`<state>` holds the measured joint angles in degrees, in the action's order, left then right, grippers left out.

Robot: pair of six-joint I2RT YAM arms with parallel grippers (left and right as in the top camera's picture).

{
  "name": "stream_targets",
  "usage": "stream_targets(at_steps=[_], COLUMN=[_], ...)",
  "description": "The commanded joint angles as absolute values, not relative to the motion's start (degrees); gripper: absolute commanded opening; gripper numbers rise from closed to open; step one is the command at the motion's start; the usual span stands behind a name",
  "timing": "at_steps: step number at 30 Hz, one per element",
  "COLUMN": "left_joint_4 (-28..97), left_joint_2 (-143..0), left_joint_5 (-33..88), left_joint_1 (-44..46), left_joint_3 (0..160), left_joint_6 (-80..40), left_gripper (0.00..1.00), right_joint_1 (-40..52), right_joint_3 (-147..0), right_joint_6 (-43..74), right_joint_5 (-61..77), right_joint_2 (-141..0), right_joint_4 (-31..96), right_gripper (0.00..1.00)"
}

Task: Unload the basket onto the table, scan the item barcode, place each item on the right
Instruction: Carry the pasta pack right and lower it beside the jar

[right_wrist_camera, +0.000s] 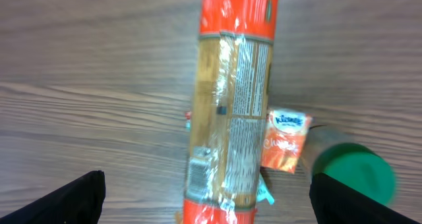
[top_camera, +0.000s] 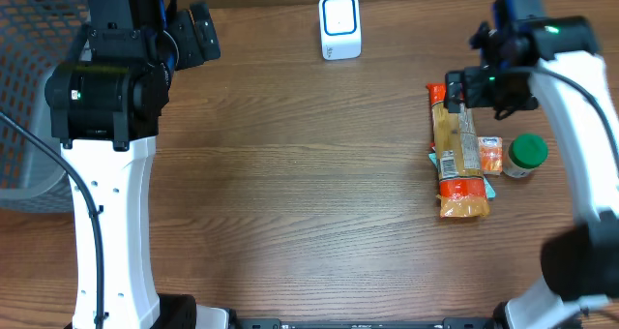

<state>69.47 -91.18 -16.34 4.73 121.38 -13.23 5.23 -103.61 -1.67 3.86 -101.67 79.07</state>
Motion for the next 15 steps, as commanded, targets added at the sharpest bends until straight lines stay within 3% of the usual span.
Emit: stream_targets(at_steps=[1, 15], left_joint_4=[69.45, 69.43], left_joint_2=[-91.0, -91.0], left_joint_5=[-16.91, -16.91], left_joint_1=[4.51, 4.51], left_joint_3=[121.93, 121.93], left_joint_6=[-12.19, -12.19], left_gripper=[1.0, 1.0], right_joint_1=[5.17, 5.17], right_joint_3=[-104.77, -104.73], right_joint_6=[-1.26, -1.26], right_joint_5=[4.8, 4.8], right_joint_2=[-97.41, -97.14], right_joint_4=[78.94, 78.89], right_gripper=[1.0, 1.0])
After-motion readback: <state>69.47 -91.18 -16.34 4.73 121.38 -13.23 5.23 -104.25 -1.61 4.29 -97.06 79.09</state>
